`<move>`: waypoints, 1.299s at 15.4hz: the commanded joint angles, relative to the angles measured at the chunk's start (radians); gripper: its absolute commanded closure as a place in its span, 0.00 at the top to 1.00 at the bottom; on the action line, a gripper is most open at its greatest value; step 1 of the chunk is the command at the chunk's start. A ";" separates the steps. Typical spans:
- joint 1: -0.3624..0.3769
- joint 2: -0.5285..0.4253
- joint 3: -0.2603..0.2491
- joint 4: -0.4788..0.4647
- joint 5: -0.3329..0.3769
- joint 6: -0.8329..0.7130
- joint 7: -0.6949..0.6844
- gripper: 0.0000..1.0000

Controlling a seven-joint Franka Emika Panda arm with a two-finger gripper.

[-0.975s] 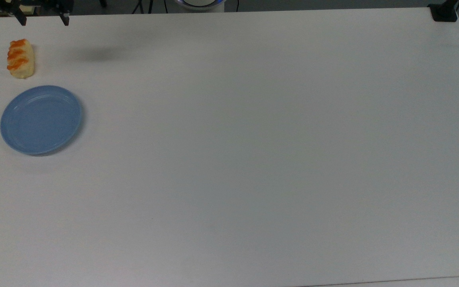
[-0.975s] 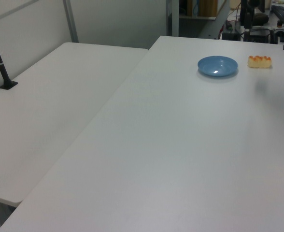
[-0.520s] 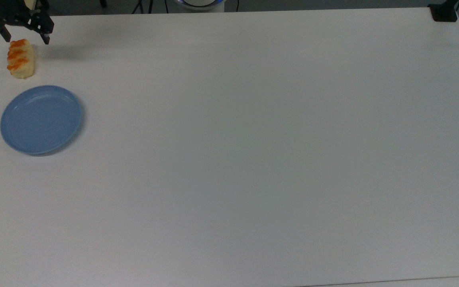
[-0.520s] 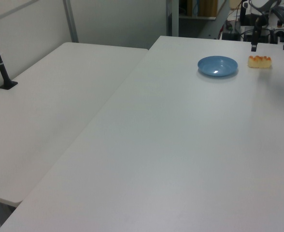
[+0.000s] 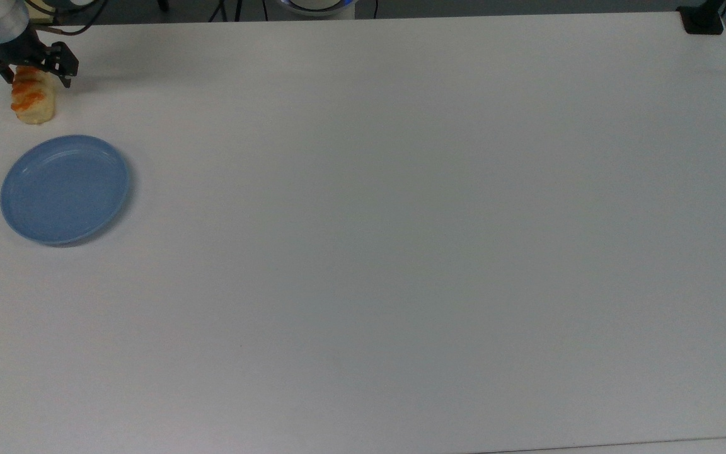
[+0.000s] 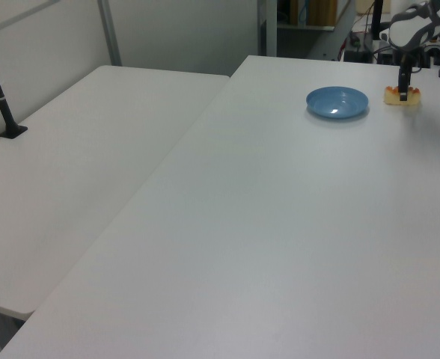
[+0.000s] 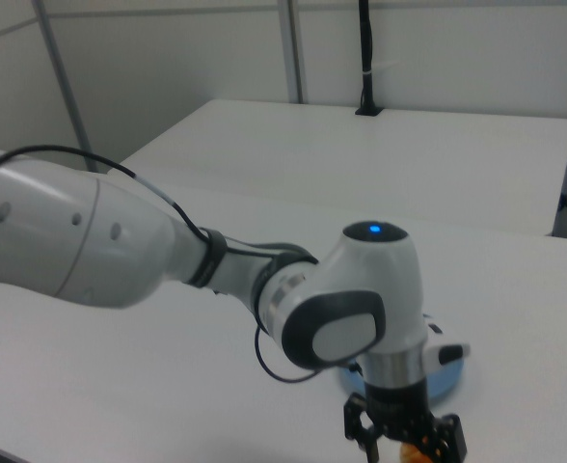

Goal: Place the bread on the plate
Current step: 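Lower the gripper over the bread roll and close on it, then lift the bread roll and carry it over the blue plate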

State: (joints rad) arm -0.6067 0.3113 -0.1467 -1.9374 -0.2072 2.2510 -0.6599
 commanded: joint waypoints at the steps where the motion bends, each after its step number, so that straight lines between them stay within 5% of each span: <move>1: -0.004 0.020 -0.024 -0.006 -0.026 0.050 -0.001 0.79; 3: -0.007 0.017 -0.025 -0.005 -0.024 0.049 0.000 0.42; 5: -0.005 0.005 -0.024 0.015 -0.012 0.030 0.002 0.32; 13: 0.060 0.014 -0.008 0.259 0.270 -0.130 0.032 0.31; 20: 0.245 0.202 -0.008 0.348 0.264 0.032 0.196 0.31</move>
State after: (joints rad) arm -0.4075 0.4343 -0.1441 -1.6350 0.0521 2.2478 -0.5169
